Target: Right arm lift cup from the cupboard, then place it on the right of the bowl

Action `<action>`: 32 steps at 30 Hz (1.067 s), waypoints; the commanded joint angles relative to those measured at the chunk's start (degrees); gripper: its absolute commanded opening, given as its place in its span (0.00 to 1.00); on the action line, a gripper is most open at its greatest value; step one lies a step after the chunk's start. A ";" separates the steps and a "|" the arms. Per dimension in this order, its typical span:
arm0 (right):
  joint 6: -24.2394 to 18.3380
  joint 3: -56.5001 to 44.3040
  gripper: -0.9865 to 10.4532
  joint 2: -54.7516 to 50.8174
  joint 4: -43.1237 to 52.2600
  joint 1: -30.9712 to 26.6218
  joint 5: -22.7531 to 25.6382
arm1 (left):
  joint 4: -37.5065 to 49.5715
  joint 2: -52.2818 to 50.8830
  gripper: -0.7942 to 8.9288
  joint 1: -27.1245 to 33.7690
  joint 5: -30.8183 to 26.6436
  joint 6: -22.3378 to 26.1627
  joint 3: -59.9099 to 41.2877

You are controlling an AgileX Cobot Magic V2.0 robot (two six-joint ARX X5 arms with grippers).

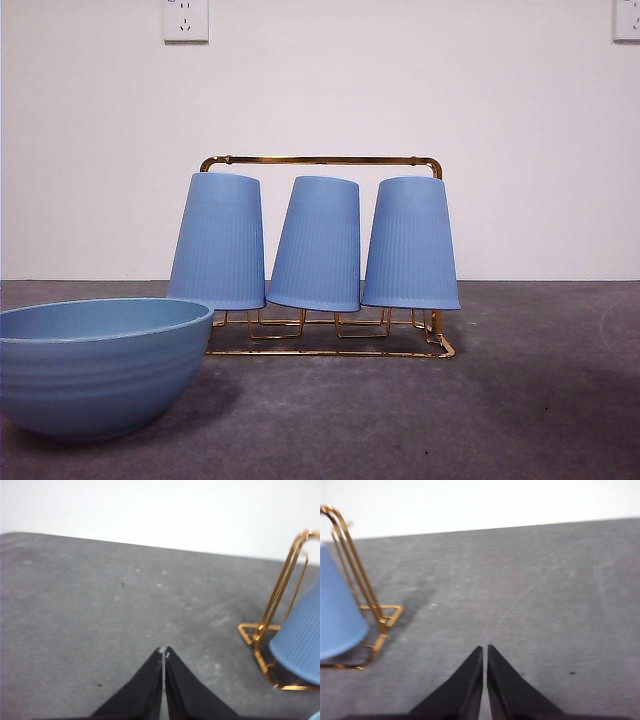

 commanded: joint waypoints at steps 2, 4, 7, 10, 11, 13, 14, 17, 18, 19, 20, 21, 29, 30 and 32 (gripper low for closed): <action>10.78 0.79 0.10 -0.02 0.02 0.04 -0.39 | 0.31 0.59 0.09 -0.09 -0.17 -8.94 0.61; 12.92 2.10 0.10 0.00 0.02 0.09 -0.37 | 0.33 1.60 0.09 -0.28 -0.17 -10.12 1.90; 15.56 4.68 0.10 0.42 -0.02 0.09 -0.37 | 0.35 3.85 0.09 -0.68 -0.17 -10.95 4.50; 17.88 7.87 0.10 1.84 -0.48 0.09 -0.96 | 0.42 6.82 0.09 -0.98 -0.17 -11.43 7.45; 18.36 9.20 0.10 2.62 -0.98 0.09 -1.66 | 0.39 8.04 0.09 -1.09 -0.17 -11.72 8.57; 18.36 11.91 0.10 4.20 -2.95 0.09 -2.86 | 0.28 10.60 0.09 -1.38 0.09 -12.31 10.75; 18.34 13.33 0.10 5.07 -4.20 0.09 -3.63 | 0.13 11.87 0.09 -1.55 0.57 -12.37 11.87; 18.34 17.66 0.10 7.74 -7.72 0.11 -5.79 | -2.01 15.87 0.09 -2.05 1.84 -12.39 16.22; 18.34 18.97 0.10 8.52 -8.26 0.11 -6.40 | -2.91 17.05 0.09 -2.21 2.12 -12.37 17.70; 18.29 20.37 0.10 9.31 -8.94 0.15 -7.54 | -3.91 18.40 0.09 -2.43 2.40 -12.33 19.45; 18.27 21.81 0.10 10.21 -9.35 0.20 -8.52 | -4.76 19.78 0.09 -2.67 2.71 -12.26 21.22; 18.25 23.02 0.10 10.97 -9.81 0.20 -9.38 | -5.44 21.00 0.09 -2.80 3.39 -12.09 22.77; 14.91 31.67 0.10 20.04 -16.09 0.24 -19.82 | -13.46 33.92 0.09 -4.90 11.65 -8.41 35.85; 13.62 32.57 0.10 21.44 -16.94 0.33 -21.64 | -14.86 35.56 0.09 -5.49 12.72 -7.58 37.13; 11.74 34.10 0.10 24.00 -18.32 0.61 -24.57 | -17.35 38.42 0.09 -6.78 14.27 -6.25 39.26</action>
